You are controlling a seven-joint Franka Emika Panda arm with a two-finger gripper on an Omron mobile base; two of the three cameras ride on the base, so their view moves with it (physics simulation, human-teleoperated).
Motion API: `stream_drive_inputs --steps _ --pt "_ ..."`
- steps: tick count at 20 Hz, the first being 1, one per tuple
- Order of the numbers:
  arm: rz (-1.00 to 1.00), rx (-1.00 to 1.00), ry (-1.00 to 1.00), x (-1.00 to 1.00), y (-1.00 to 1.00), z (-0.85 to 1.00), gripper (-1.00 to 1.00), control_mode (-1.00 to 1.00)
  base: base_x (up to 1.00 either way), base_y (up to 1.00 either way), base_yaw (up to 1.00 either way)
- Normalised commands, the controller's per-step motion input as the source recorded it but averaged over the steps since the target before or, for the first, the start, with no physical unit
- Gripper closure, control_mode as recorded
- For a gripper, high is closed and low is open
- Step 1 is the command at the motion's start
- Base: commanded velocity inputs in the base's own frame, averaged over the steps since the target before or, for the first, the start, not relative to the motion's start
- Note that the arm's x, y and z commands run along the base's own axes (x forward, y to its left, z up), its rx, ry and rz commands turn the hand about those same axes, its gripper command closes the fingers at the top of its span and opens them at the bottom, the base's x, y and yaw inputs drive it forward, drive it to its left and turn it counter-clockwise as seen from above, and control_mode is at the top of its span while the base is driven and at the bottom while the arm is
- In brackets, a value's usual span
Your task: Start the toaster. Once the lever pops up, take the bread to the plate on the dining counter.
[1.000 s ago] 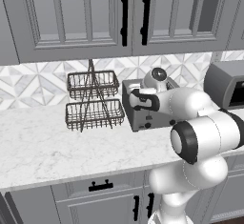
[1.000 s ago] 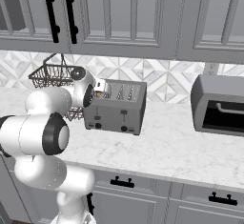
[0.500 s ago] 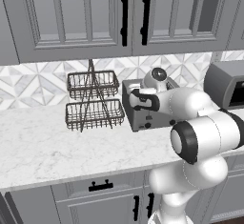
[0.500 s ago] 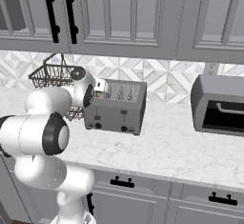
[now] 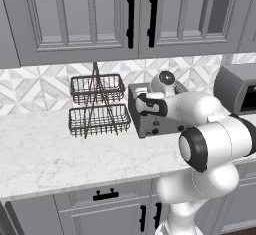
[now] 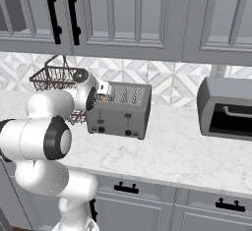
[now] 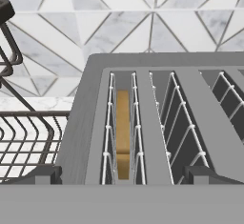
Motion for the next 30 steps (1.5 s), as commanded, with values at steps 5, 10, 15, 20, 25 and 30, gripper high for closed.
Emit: stream_drive_inputs --steps 5,10,15,20,25,30 --pt "0.0 0.0 0.0 0.0 0.0 0.0 -1.0 -1.0 0.0 0.0 0.0" --pt "0.0 0.0 0.0 0.0 0.0 0.0 -1.0 -1.0 0.0 0.0 0.0" --pt "0.0 0.0 0.0 0.0 0.0 0.0 -1.0 -1.0 0.0 0.0 0.0" --pt "0.0 0.0 0.0 0.0 0.0 0.0 -1.0 -1.0 0.0 0.0 0.0" --pt "0.0 0.0 0.0 0.0 0.0 0.0 -1.0 -1.0 0.0 0.0 0.0" --pt "0.0 0.0 0.0 0.0 0.0 0.0 -1.0 -1.0 0.0 0.0 0.0"
